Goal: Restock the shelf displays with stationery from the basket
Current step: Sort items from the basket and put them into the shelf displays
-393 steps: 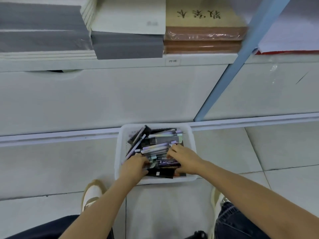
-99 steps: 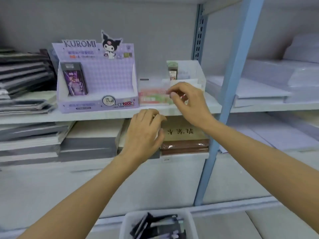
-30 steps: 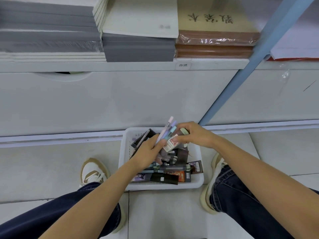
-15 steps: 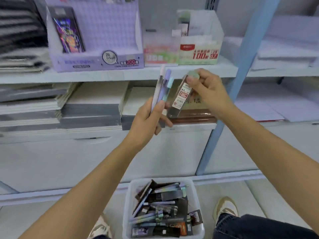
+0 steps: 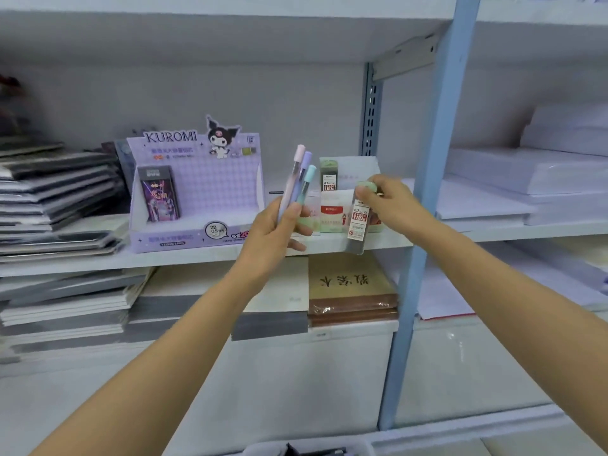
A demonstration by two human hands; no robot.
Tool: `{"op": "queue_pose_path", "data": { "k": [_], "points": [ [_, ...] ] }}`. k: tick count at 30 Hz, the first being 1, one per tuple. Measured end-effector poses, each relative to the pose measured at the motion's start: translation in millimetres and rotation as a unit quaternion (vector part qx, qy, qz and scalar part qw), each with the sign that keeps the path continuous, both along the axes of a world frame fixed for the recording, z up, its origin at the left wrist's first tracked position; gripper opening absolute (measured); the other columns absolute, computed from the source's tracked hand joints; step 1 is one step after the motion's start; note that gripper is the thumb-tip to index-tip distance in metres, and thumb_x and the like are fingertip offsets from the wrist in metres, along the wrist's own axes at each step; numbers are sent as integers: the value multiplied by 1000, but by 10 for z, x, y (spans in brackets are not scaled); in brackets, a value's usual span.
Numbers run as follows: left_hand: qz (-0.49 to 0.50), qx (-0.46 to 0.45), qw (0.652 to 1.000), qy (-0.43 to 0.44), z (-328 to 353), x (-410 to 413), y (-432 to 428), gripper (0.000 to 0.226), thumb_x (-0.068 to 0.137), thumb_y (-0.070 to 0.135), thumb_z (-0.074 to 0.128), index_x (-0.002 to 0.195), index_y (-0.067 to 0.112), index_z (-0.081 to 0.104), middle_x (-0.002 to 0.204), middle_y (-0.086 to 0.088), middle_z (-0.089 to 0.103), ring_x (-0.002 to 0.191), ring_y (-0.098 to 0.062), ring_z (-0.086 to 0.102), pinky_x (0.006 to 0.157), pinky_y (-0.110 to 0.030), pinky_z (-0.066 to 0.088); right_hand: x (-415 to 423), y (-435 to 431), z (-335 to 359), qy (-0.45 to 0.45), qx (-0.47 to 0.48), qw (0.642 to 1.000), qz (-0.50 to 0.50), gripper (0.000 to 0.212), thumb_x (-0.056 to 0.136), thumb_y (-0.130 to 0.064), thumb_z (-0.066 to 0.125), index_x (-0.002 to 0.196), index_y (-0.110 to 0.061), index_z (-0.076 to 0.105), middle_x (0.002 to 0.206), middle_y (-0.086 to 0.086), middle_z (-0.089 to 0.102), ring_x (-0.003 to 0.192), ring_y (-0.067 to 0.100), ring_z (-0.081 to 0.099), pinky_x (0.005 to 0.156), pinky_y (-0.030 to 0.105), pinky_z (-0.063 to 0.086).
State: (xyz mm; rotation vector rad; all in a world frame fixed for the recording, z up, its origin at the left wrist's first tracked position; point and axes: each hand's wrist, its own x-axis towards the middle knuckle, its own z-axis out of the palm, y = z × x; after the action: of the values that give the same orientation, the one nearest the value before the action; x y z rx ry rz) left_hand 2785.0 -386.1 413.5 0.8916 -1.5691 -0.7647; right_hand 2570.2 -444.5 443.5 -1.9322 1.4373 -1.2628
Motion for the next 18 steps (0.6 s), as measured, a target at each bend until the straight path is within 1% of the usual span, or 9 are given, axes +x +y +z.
{"op": "queue_pose_path", "data": {
  "k": [2,4,7,8,10,11,13,16,18],
  "points": [
    [-2,-1,1000,-10,83,-11,-37,25,104,28,39,107,13,59,107,-8,66,81,-16,65,65,-28,57,-54,17,45,-13,9,1000,19,22,99,-28,52,96,-7,60,90,8,69,80,19,67,62,26,55],
    [3,-4,1000,-23,163,-19,-80,29,104,29,39,107,9,59,105,-9,67,78,-16,66,65,-29,57,-114,9,178,-75,0,996,39,25,98,-23,53,98,0,63,85,8,69,78,19,67,61,26,55],
    [13,-6,1000,-23,265,-18,-155,31,104,30,39,105,7,60,100,-8,69,77,-14,67,69,-33,58,-172,-38,490,-169,-68,981,61,19,97,-21,56,93,-6,67,81,4,68,70,7,67,62,18,53],
    [13,-3,1000,-19,289,-15,-178,31,104,30,39,104,7,60,97,-7,70,75,-13,68,69,-33,58,-168,-72,583,-190,-94,975,64,17,97,-21,57,95,-7,67,83,5,68,70,5,67,64,18,54],
    [1,7,1000,-3,322,-11,-219,29,104,29,39,102,8,59,88,-4,71,71,-14,67,65,-30,58,-121,-172,697,-208,-130,967,67,17,95,-17,59,103,-3,67,88,10,67,73,8,68,68,23,57],
    [-4,13,1000,6,329,-6,-239,28,104,28,39,101,9,59,85,-5,71,69,-16,67,64,-29,57,-78,-233,716,-200,-136,968,67,18,94,-14,60,105,-1,66,91,14,68,76,12,69,70,25,59],
    [-4,19,1000,16,329,8,-280,28,104,28,39,102,9,59,83,-7,71,69,-18,66,62,-28,57,15,-355,696,-148,-138,978,58,18,93,-9,61,107,1,66,98,19,68,83,18,69,75,29,59],
    [-4,24,1000,14,311,31,-332,28,103,30,40,102,10,59,83,-6,72,70,-17,68,62,-26,58,112,-531,604,-51,-138,988,48,17,92,-9,62,106,-3,68,100,16,69,91,22,68,79,28,59],
    [-10,24,1000,10,302,43,-359,28,103,31,40,102,11,60,82,-5,73,69,-17,68,62,-26,58,141,-628,569,-17,-139,989,43,17,92,-12,63,107,-6,69,99,10,70,93,21,68,82,32,58]
  ]
}}
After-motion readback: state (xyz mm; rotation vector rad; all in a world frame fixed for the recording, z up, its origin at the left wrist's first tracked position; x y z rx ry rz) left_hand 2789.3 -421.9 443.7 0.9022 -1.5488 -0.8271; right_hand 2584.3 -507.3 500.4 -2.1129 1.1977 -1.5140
